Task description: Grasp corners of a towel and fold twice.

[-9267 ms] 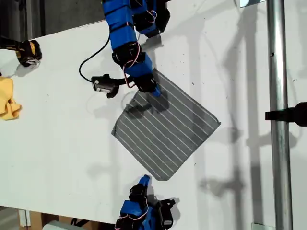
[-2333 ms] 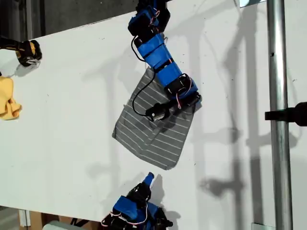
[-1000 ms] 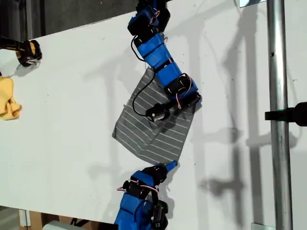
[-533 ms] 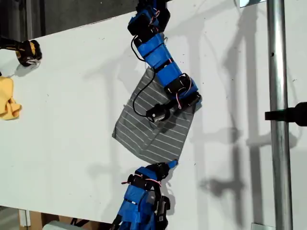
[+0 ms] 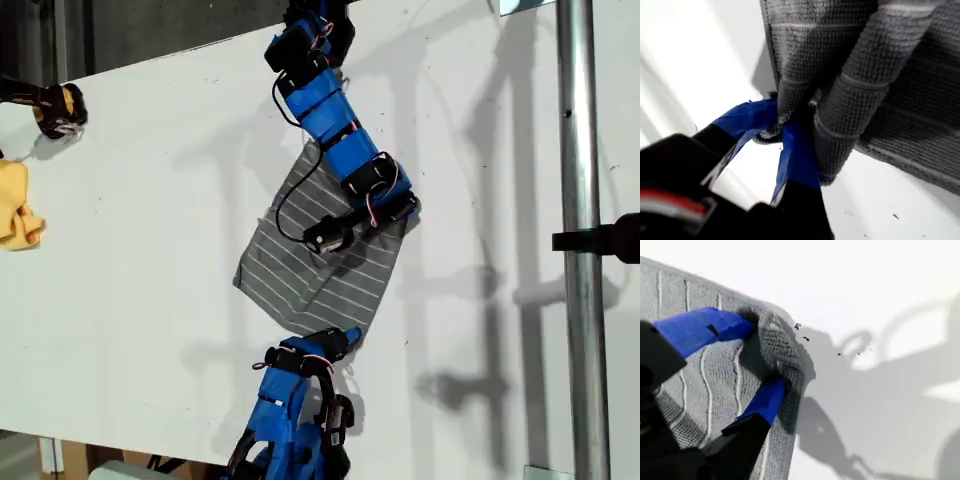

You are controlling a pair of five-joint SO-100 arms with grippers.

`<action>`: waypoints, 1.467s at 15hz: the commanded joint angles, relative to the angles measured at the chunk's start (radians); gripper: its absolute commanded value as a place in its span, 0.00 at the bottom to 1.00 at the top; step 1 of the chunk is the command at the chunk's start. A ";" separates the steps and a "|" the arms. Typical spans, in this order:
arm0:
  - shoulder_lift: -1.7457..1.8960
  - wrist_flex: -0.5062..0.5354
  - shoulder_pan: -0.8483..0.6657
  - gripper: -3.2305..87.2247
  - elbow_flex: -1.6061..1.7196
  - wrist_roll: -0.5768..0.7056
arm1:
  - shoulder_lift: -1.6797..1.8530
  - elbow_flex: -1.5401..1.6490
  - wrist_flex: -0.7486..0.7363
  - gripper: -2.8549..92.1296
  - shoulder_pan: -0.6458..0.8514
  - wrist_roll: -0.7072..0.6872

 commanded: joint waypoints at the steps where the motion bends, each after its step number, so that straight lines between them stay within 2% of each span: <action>1: 0.038 -0.011 -0.025 0.02 0.032 -0.034 | 0.064 0.000 -0.005 0.03 -0.006 -0.002; 4: 0.124 -0.025 0.018 0.02 0.052 -0.083 | 0.069 0.003 -0.005 0.03 -0.008 -0.002; 9: 0.382 0.077 0.161 0.02 -0.040 -0.193 | 0.213 -0.012 0.000 0.03 -0.015 -0.035; 12: 0.482 0.072 0.184 0.02 -0.063 -0.193 | 0.351 -0.025 -0.035 0.03 -0.012 -0.089; 15: 0.670 0.020 0.153 0.02 0.031 -0.173 | 0.436 0.000 -0.077 0.03 0.011 -0.141; 18: 0.842 0.006 0.046 0.02 0.167 -0.207 | 0.512 0.112 -0.049 0.03 0.052 -0.118; 22: 0.853 -0.028 -0.092 0.02 0.201 -0.164 | 0.572 0.196 0.009 0.03 0.132 -0.130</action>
